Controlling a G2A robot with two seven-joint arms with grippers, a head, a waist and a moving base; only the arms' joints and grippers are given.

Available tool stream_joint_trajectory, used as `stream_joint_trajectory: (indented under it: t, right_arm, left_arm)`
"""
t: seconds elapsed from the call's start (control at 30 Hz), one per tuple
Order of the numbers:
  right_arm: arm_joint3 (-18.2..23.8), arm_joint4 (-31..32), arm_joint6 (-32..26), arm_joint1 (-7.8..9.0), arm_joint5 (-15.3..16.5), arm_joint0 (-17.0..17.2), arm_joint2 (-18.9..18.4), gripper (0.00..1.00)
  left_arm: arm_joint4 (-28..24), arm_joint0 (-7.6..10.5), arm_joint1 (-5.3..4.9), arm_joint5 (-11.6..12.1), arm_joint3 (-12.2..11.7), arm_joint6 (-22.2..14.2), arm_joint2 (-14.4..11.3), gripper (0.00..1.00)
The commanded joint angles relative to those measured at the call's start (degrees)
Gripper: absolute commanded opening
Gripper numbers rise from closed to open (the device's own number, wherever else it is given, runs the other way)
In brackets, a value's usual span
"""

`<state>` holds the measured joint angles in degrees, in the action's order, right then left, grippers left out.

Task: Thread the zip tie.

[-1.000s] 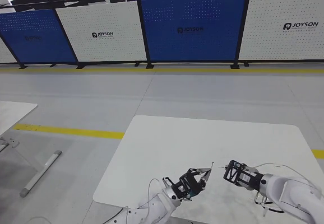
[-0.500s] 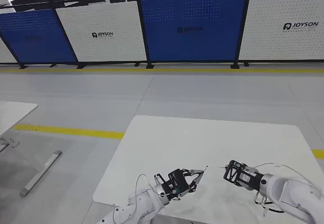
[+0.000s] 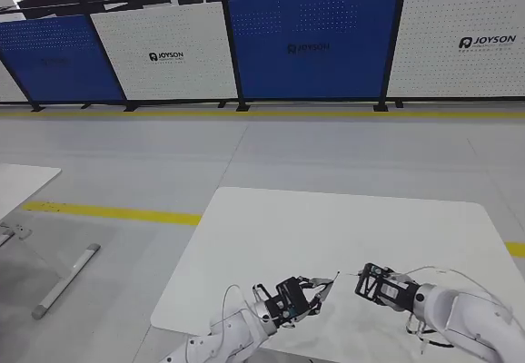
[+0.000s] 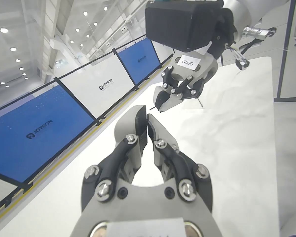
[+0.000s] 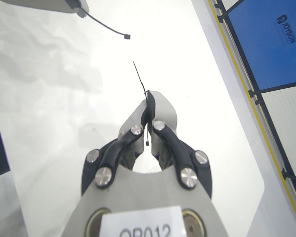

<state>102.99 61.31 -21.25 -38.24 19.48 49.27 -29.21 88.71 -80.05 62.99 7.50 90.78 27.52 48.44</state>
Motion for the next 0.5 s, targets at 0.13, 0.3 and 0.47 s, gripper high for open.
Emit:
stream_joint_trajectory:
  t: [0.13, 0.3, 0.47]
  right_arm:
    - [0.0, -0.1, 0.0, -0.02, 0.0, 0.0, 0.0, 0.00]
    - [-0.7, -0.7, 0.4, -0.53, 0.0, 1.0, -0.4, 0.00]
    - [-1.1, -1.4, -0.2, -1.43, 0.0, 1.1, -0.7, 0.00]
  left_arm:
    - [-0.1, -0.04, 0.02, -0.1, 0.0, 0.3, 0.0, 0.00]
    - [0.0, -0.07, 0.28, -1.3, 0.6, -0.5, -0.6, 0.00]
    - [0.9, 0.27, 0.67, -2.6, 0.3, -0.5, -1.6, 0.00]
